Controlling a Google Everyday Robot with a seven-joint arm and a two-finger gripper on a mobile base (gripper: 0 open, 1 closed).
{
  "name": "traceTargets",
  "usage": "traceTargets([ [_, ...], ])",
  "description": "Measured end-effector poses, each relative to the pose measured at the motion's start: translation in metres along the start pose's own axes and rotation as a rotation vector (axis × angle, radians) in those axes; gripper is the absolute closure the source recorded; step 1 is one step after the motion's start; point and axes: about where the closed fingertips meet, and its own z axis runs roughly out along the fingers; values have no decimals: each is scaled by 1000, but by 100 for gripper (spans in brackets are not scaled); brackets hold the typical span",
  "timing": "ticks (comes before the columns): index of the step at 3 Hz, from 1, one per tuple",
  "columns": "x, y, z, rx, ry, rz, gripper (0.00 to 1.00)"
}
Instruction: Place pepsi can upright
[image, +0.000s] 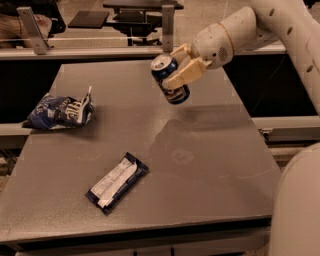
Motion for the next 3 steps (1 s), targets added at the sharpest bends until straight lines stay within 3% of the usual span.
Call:
traceTargets([
  [3, 22, -12, 9, 66, -249, 50, 100],
])
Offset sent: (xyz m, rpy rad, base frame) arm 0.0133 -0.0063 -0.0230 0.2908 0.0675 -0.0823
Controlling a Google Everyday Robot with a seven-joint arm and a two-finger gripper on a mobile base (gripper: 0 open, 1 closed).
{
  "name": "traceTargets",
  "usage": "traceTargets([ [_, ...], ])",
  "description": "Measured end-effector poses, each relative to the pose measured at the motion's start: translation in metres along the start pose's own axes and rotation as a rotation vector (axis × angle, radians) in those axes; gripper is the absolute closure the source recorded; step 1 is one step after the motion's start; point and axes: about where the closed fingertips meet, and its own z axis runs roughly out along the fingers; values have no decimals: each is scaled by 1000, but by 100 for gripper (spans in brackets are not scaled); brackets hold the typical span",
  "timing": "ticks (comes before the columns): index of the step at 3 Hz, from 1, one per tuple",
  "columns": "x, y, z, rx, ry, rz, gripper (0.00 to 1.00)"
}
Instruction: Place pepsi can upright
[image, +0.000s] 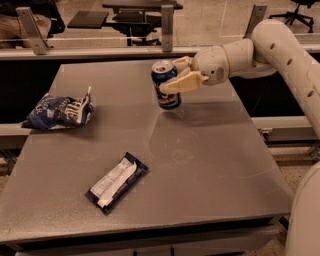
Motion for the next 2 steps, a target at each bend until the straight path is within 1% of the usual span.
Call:
traceTargets([
  [1, 8, -4, 0, 21, -68, 4, 82],
  [2, 13, -7, -2, 28, -134, 7, 58],
])
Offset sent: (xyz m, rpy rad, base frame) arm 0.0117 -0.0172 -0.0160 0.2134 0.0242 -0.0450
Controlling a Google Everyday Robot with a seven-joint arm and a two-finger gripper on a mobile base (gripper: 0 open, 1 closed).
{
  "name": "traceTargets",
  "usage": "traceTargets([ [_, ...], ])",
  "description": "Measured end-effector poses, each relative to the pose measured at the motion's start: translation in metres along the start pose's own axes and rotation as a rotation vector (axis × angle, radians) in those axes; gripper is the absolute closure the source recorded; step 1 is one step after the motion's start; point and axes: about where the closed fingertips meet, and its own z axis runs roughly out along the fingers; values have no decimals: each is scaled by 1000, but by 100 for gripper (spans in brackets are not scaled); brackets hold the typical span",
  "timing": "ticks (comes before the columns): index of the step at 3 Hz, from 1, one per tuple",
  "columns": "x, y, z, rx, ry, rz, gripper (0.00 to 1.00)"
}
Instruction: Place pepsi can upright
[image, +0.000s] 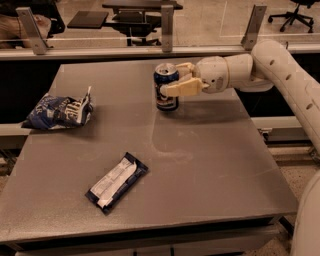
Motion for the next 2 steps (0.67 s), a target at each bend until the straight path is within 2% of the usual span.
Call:
traceTargets([
  [1, 5, -2, -2, -8, -41, 9, 35],
  [2, 4, -2, 0, -12, -43, 10, 12],
])
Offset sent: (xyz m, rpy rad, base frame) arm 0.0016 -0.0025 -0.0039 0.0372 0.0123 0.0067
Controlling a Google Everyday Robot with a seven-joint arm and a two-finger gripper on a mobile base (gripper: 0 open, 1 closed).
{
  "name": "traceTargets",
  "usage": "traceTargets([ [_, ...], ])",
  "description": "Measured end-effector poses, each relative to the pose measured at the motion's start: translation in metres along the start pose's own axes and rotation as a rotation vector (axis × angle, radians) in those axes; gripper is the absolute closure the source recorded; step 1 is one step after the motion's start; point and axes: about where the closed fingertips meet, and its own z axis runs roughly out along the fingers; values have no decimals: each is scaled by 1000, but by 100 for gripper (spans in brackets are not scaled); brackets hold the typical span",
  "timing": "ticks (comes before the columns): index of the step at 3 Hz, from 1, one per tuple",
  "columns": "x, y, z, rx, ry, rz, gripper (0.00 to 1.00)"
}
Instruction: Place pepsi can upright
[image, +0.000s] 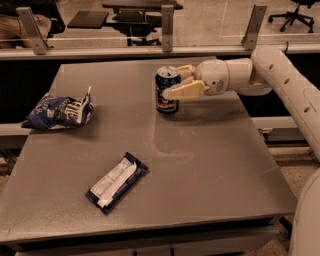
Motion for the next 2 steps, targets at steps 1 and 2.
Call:
traceTargets([
  [1, 0, 0, 3, -4, -1, 0, 0],
  [2, 0, 0, 3, -4, -1, 0, 0],
])
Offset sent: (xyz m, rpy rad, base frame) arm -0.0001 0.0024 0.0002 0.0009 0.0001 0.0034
